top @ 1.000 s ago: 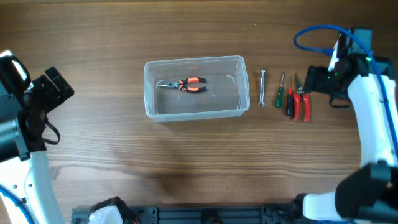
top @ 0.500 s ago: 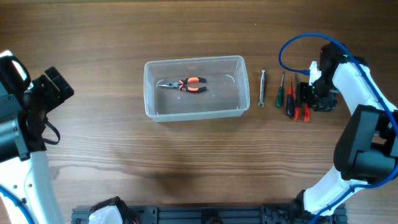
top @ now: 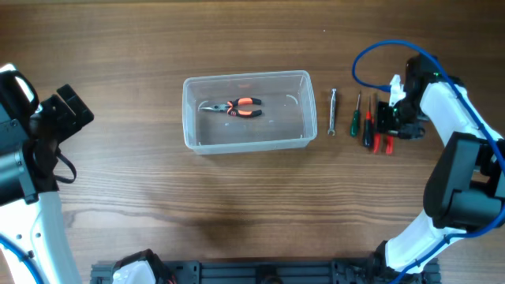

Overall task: Pack container
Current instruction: 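Move the right gripper to the red-handled cutters and grasp them, then carry the red cutters into the container and release them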

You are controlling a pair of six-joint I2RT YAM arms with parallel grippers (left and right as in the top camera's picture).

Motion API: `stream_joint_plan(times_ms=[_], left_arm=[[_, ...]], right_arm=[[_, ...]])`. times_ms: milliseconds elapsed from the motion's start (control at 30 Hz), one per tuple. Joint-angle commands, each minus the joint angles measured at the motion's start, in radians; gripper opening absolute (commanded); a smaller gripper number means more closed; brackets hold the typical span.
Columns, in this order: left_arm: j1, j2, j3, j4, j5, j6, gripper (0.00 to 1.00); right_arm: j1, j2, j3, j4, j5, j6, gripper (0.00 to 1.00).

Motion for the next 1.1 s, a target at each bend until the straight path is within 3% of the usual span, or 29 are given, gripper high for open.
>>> stream_joint_plan(times_ms=[0,500,867,933,1033,1067], left_arm=[[0.005,-0.006,0.002,0.003,-0.005,-0.012,1.00],[0.005,-0.006,0.002,0.003,-0.005,-0.012,1.00],[0.005,-0.006,0.002,0.003,-0.005,-0.012,1.00],[0.005,-0.006,0.002,0.003,-0.005,-0.012,1.00],[0.005,-0.006,0.002,0.003,-0.005,-0.012,1.00],[0.005,-0.006,0.002,0.003,-0.005,-0.012,1.00]], right_arm=[[0.002,0.029,-0.028,0.012,-0.025,0.002,0.40],[0.002,0.038,-0.041,0.067,-0.021,0.028,0.28],[0.003,0.138,-0.041,0.065,0.045,0.061,0.28],[0.009,0.139,-0.041,0.066,0.043,0.061,0.22],[0.014,0.138,-0.039,0.060,0.020,0.062,0.05],[0.014,0.137,-0.033,0.050,0.008,0.072,0.04]])
